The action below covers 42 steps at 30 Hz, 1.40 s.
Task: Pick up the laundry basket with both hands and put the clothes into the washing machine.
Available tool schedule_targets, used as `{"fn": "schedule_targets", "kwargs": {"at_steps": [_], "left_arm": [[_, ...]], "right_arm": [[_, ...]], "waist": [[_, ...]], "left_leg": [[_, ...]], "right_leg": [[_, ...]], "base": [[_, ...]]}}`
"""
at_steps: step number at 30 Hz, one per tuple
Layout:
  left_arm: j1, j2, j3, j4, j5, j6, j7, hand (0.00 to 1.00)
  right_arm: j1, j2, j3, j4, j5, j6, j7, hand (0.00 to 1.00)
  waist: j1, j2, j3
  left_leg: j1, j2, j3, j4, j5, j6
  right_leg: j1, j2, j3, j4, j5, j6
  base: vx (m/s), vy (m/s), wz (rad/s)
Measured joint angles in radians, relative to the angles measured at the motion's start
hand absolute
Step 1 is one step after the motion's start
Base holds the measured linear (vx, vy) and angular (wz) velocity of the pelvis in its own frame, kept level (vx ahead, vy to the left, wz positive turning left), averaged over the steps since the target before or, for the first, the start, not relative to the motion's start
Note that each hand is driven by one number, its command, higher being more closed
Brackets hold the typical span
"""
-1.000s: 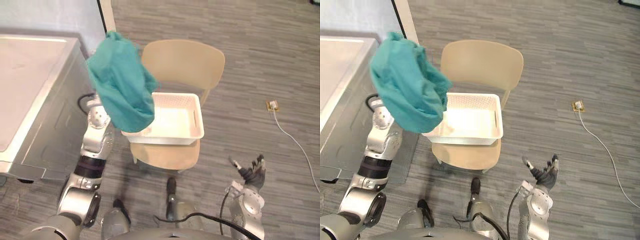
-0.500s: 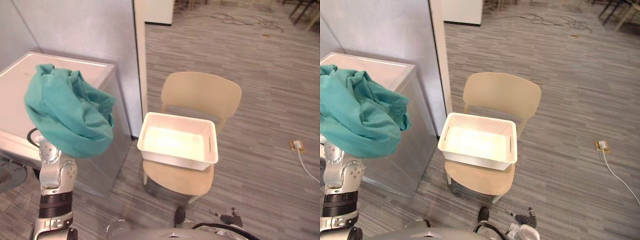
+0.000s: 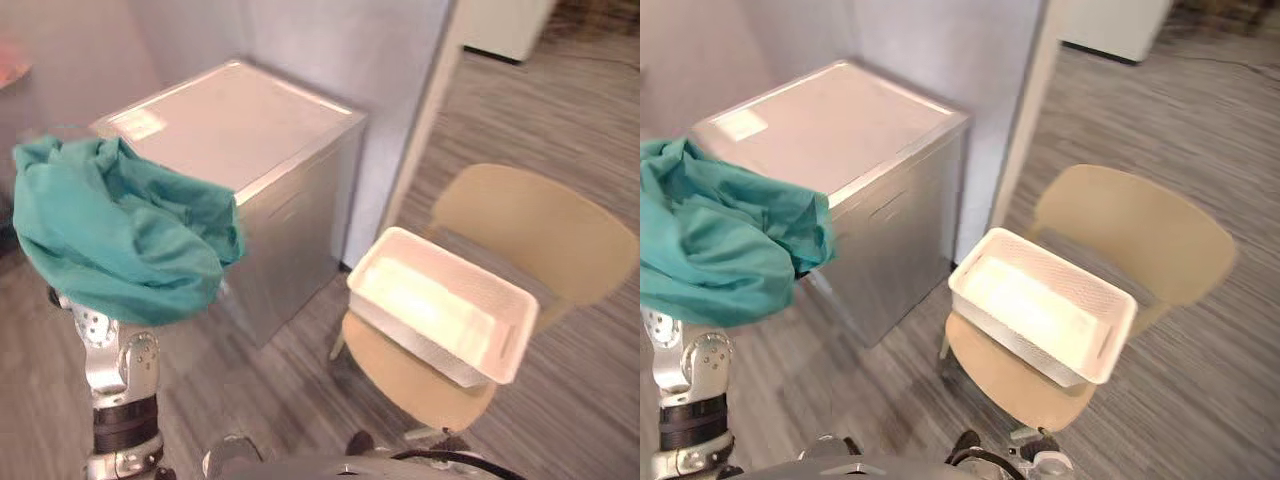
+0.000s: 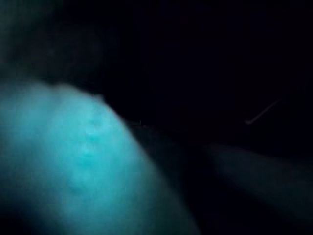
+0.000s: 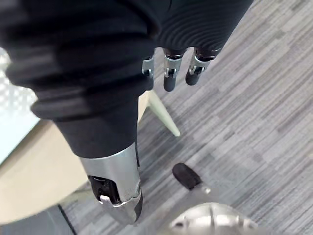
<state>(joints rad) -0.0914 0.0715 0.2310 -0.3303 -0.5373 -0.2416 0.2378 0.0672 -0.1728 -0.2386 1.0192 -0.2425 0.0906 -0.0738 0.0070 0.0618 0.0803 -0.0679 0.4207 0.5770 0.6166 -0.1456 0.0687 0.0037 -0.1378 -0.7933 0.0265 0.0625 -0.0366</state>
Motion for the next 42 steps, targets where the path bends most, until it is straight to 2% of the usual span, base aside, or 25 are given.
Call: {"fn": "schedule_targets", "kwargs": {"at_steps": [3,6,7,12,14,16,17,18,19,21,23,24,25,26,27,28,29,31,33,35,36,38,39,40,42], "left_arm": [[0.05,-0.066,-0.08,-0.003,0.0,0.003,-0.003,1.0],[0.083,-0.062,-0.119,-0.001,0.0,0.007,-0.006,1.0],[0.107,-0.058,-0.119,0.0,-0.002,0.015,-0.022,1.0],[0.132,-0.056,-0.126,0.036,0.0,0.035,-0.068,1.0],[0.158,-0.057,-0.151,0.042,0.004,0.042,-0.084,1.0],[0.185,-0.059,-0.262,0.101,0.011,0.049,-0.107,1.0],[0.185,-0.06,-0.29,0.119,0.011,0.05,-0.114,1.0],[0.182,-0.059,-0.319,0.139,0.011,0.05,-0.117,1.0],[0.166,-0.058,-0.324,0.184,0.011,0.05,-0.119,1.0],[0.165,-0.051,-0.337,0.217,0.009,0.053,-0.118,1.0],[0.171,-0.043,-0.39,0.215,0.006,0.066,-0.117,1.0],[0.171,-0.043,-0.417,0.202,0.0,0.072,-0.117,1.0],[0.169,-0.058,-0.44,0.182,-0.008,0.075,-0.118,1.0],[0.162,-0.071,-0.453,0.186,-0.012,0.078,-0.118,1.0],[0.156,-0.071,-0.457,0.186,-0.015,0.077,-0.118,1.0],[0.135,-0.063,-0.467,0.184,-0.024,0.077,-0.119,1.0],[0.117,-0.058,-0.479,0.186,-0.029,0.082,-0.122,1.0],[0.127,-0.082,-0.493,0.182,-0.029,0.087,-0.134,1.0],[0.128,-0.092,-0.511,0.181,-0.029,0.089,-0.14,1.0],[0.131,-0.113,-0.51,0.173,-0.03,0.096,-0.141,1.0],[0.148,-0.131,-0.506,0.148,-0.033,0.099,-0.133,1.0],[0.183,-0.13,-0.492,0.088,-0.05,0.099,-0.134,1.0],[0.198,-0.13,-0.466,0.065,-0.051,0.092,-0.131,1.0],[0.198,-0.131,-0.456,0.069,-0.055,0.082,-0.117,1.0],[0.2,-0.129,-0.462,0.078,-0.07,0.083,-0.102,1.0]], "right_arm": [[-0.011,-0.006,0.0,0.021,-0.001,-0.004,0.001,0.0],[-0.038,0.027,-0.003,0.056,-0.001,-0.011,-0.001,0.0],[-0.053,0.038,-0.01,0.076,-0.002,-0.013,0.001,0.0],[-0.07,0.038,-0.02,0.106,-0.032,-0.018,0.004,0.0],[-0.066,0.032,-0.023,0.088,-0.014,-0.019,0.003,0.0],[-0.018,0.015,-0.019,0.015,0.014,-0.021,0.004,0.0],[-0.006,0.014,-0.02,0.008,0.018,-0.022,0.003,0.0],[0.003,0.018,-0.021,-0.008,0.025,-0.023,0.003,0.0],[0.014,0.054,-0.017,-0.024,0.045,-0.028,0.001,0.0],[0.023,0.089,-0.014,-0.023,0.049,-0.028,0.0,0.0],[0.032,0.092,-0.019,-0.032,0.052,-0.025,0.0,0.0],[0.047,0.092,-0.024,-0.06,0.057,-0.024,0.0,0.0],[0.058,0.085,-0.05,-0.095,0.064,-0.028,0.001,0.0],[0.07,0.082,-0.058,-0.122,0.065,-0.028,0.003,0.0],[0.074,0.084,-0.055,-0.134,0.064,-0.022,0.003,0.0],[0.085,0.104,-0.035,-0.138,0.064,-0.017,0.003,0.0],[0.103,0.129,-0.038,-0.134,0.063,-0.016,0.002,0.0],[0.122,0.13,-0.033,-0.133,0.058,-0.004,0.004,0.0],[0.129,0.104,-0.017,-0.135,0.057,0.001,0.005,0.0],[0.132,0.096,-0.018,-0.138,0.059,0.0,0.004,0.0],[0.138,0.089,-0.017,-0.139,0.059,0.001,0.002,0.0],[0.156,0.08,-0.012,-0.162,0.059,0.0,-0.001,0.0],[0.167,0.081,-0.007,-0.187,0.059,-0.002,-0.003,0.0],[0.164,0.077,-0.002,-0.198,0.059,-0.003,-0.005,0.0],[0.17,0.078,0.004,-0.218,0.057,0.0,-0.01,0.0]], "waist": [[-0.008,0.028,-0.012],[-0.01,-0.026,-0.009],[0.002,-0.03,-0.01],[0.008,-0.04,-0.009],[-0.001,-0.031,-0.005],[-0.023,-0.008,-0.004],[-0.029,0.007,-0.005],[-0.036,0.014,0.001],[-0.058,-0.016,0.01],[-0.06,-0.077,0.009],[-0.037,-0.087,0.006],[-0.039,-0.08,0.011],[-0.042,-0.062,0.034],[-0.042,-0.021,0.051],[-0.043,-0.016,0.05],[-0.045,-0.052,0.04],[-0.07,-0.093,0.036],[-0.068,-0.093,0.024],[-0.057,-0.047,0.006],[-0.082,-0.029,0.014],[-0.07,-0.016,0.018],[-0.034,0.004,0.007],[-0.02,-0.003,0.0],[-0.013,0.005,-0.007],[-0.014,0.005,-0.006]], "left_leg": [[0.082,0.006,-0.054,-0.164,0.066,-0.076],[0.032,-0.057,-0.019,-0.253,0.006,-0.138],[0.024,-0.075,-0.009,-0.268,-0.02,-0.218],[-0.041,-0.133,-0.069,-0.203,-0.06,-0.208],[-0.06,-0.17,-0.111,-0.208,-0.065,-0.189],[-0.024,-0.254,-0.202,-0.296,-0.027,-0.136],[-0.014,-0.256,-0.238,-0.31,-0.019,-0.131],[-0.016,-0.253,-0.285,-0.32,-0.01,-0.125],[-0.018,-0.276,-0.368,-0.334,0.0,-0.12],[-0.022,-0.335,-0.424,-0.338,-0.004,-0.133],[-0.038,-0.354,-0.437,-0.315,-0.025,-0.133],[-0.053,-0.348,-0.435,-0.284,-0.062,-0.123],[-0.033,-0.339,-0.451,-0.286,-0.083,-0.123],[-0.002,-0.307,-0.472,-0.295,-0.076,-0.119],[0.005,-0.285,-0.473,-0.298,-0.076,-0.133],[0.019,-0.282,-0.472,-0.306,-0.076,-0.144],[0.033,-0.294,-0.485,-0.315,-0.082,-0.163],[0.071,-0.275,-0.484,-0.342,-0.075,-0.176],[0.067,-0.237,-0.48,-0.319,-0.07,-0.186],[-0.017,-0.185,-0.46,-0.074,-0.075,-0.2],[-0.073,-0.131,-0.454,0.132,-0.032,-0.197],[-0.13,-0.049,-0.432,0.354,0.12,-0.151],[-0.168,-0.013,-0.42,0.449,0.253,-0.135],[-0.21,0.016,-0.403,0.541,0.263,-0.132],[-0.268,0.044,-0.34,0.624,0.169,-0.112]], "right_leg": [[-0.014,-0.017,-0.135,-0.015,0.028,0.011],[-0.047,-0.068,-0.195,-0.021,0.072,-0.002],[-0.057,-0.089,-0.203,-0.019,0.107,0.013],[-0.056,-0.169,-0.186,0.0,0.18,0.012],[-0.081,-0.233,-0.036,0.101,0.184,0.004],[-0.153,-0.3,0.342,0.298,0.213,-0.089],[-0.171,-0.28,0.435,0.345,0.169,-0.057],[-0.184,-0.219,0.529,0.422,0.013,0.015],[-0.181,-0.123,0.568,0.461,-0.137,0.019],[-0.143,-0.092,0.523,0.378,-0.206,0.01],[-0.107,-0.115,0.487,0.318,-0.236,0.059],[-0.107,-0.132,0.459,0.357,-0.233,0.09],[-0.167,-0.156,0.433,0.534,-0.222,0.059],[-0.214,-0.104,0.452,0.544,-0.282,0.052],[-0.217,-0.064,0.461,0.487,-0.298,0.048],[-0.215,-0.03,0.458,0.38,-0.286,0.052],[-0.205,-0.037,0.469,0.379,-0.203,0.063],[-0.192,-0.021,0.446,0.388,-0.227,0.07],[-0.173,0.012,0.425,0.38,-0.254,0.062],[-0.107,0.031,0.388,0.371,-0.279,0.06],[-0.058,0.061,0.386,0.369,-0.299,0.05],[-0.003,0.102,0.424,0.369,-0.33,0.042],[0.02,0.114,0.469,0.359,-0.347,0.033],[0.039,0.116,0.494,0.347,-0.353,0.029],[0.069,0.107,0.528,0.313,-0.352,0.031]], "base": [[-0.14,0.228,1.58],[-0.18,0.376,1.14],[-0.14,0.382,0.7],[-0.11,0.382,0.4],[-0.09,0.341,0.68],[-0.06,0.2,1.22],[0.02,0.102,1.3],[0.03,-0.015,1.64],[0.03,-0.026,1.65],[0.01,-0.065,1.3],[0.06,0.011,0.62],[0.1,0.007,0.35],[0.02,-0.038,0.04],[0.01,-0.057,-0.2],[-0.01,-0.126,-0.16],[0.12,-0.211,0.39],[0.17,-0.264,0.6],[0.21,-0.171,0.26],[0.34,-0.135,0.1],[0.31,-0.12,0.33],[0.29,-0.11,-0.38],[0.29,-0.086,-0.88],[0.41,-0.025,-0.98],[0.4,-0.005,-0.87],[0.34,0.054,-0.5]]}}
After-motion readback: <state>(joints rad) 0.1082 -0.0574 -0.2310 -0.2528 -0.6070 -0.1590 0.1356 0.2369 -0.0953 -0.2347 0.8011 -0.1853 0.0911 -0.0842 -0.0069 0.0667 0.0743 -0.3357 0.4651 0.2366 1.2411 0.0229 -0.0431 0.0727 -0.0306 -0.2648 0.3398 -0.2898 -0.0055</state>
